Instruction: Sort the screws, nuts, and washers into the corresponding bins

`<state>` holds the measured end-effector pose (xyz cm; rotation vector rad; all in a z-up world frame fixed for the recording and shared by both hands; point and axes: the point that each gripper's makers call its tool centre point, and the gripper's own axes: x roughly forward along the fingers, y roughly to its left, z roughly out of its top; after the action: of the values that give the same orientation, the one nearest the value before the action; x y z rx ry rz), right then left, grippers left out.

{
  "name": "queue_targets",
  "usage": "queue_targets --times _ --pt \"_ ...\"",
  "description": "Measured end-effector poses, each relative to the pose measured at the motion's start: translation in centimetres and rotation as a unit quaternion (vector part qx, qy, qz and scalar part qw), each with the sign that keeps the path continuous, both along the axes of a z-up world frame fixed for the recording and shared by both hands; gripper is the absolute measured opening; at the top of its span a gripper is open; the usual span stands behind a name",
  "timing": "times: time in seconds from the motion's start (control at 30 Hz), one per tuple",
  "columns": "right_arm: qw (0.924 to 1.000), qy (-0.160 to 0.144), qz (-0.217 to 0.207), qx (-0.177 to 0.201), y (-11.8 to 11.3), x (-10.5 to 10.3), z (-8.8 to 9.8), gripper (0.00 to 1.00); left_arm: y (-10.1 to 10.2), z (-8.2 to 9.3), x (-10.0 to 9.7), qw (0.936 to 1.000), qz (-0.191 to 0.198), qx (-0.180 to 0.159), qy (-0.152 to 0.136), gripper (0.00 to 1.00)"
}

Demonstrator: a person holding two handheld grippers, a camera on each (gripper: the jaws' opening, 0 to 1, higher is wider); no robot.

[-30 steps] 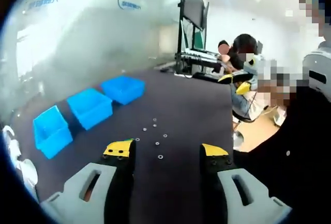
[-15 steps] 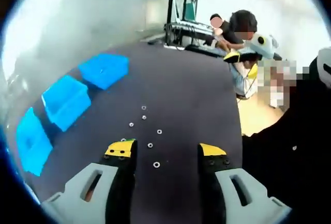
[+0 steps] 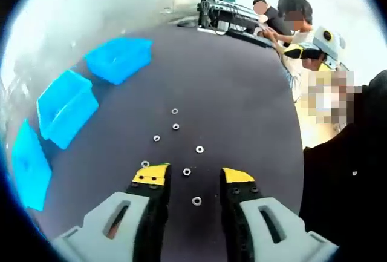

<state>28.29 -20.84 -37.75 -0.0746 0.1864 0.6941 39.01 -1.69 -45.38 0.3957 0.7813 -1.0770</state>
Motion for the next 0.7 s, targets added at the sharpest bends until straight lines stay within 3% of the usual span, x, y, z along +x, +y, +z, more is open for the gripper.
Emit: queue_targets --times 0.27,0.4,0.7 --pt "1.0000 0.004 0.002 0.002 0.3 0.0 -0.4 0.41 0.3 -0.6 0.5 0.9999 0.014 -0.003 0.007 0.19" --pt "1.0000 0.004 0.004 0.002 0.6 0.0 -0.4 0.41 0.7 -1.3 0.7 0.9998 0.018 0.006 0.002 0.15" --pt "0.9999 0.008 0.011 -0.001 1.2 0.0 -0.7 0.41 0.5 -1.2 0.9 0.9998 0.016 0.006 -0.013 0.12"
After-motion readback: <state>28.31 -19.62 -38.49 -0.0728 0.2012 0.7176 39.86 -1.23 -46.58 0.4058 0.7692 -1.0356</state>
